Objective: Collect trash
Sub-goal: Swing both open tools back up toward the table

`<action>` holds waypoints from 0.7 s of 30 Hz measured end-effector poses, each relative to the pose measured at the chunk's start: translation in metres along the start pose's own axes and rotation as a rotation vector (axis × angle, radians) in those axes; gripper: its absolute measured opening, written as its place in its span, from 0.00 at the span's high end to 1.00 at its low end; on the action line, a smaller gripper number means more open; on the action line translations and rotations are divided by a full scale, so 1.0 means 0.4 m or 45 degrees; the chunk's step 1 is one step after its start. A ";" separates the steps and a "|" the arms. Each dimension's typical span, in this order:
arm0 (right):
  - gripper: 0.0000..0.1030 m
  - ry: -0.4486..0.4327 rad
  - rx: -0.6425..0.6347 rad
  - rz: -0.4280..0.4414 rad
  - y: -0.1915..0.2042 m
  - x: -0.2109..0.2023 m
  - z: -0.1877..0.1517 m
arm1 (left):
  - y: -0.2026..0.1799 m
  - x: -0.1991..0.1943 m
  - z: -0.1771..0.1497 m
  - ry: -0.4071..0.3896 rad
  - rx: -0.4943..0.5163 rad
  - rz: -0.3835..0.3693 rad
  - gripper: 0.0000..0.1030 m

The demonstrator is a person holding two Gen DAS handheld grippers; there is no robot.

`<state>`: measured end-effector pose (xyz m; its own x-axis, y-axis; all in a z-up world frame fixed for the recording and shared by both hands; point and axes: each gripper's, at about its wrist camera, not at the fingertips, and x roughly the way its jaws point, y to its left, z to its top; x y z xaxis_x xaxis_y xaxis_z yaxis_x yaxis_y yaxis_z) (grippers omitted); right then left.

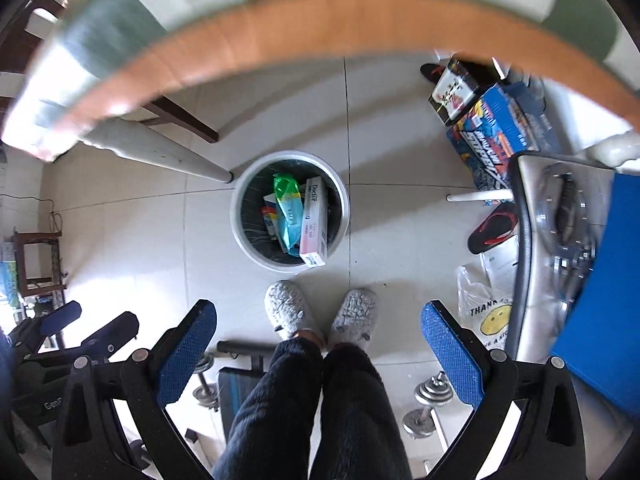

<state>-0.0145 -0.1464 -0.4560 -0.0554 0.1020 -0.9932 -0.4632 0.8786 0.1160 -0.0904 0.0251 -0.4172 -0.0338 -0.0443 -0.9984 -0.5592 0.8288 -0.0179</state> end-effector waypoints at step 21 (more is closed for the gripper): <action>0.00 -0.268 0.194 0.158 -0.005 -0.596 0.113 | -0.047 -0.515 0.202 -0.429 0.121 0.029 0.00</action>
<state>0.0398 -0.1515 -0.2194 0.0885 0.2939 -0.9517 -0.3251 0.9117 0.2513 -0.0061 0.0638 -0.2153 0.2387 0.1480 -0.9597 -0.4814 0.8764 0.0154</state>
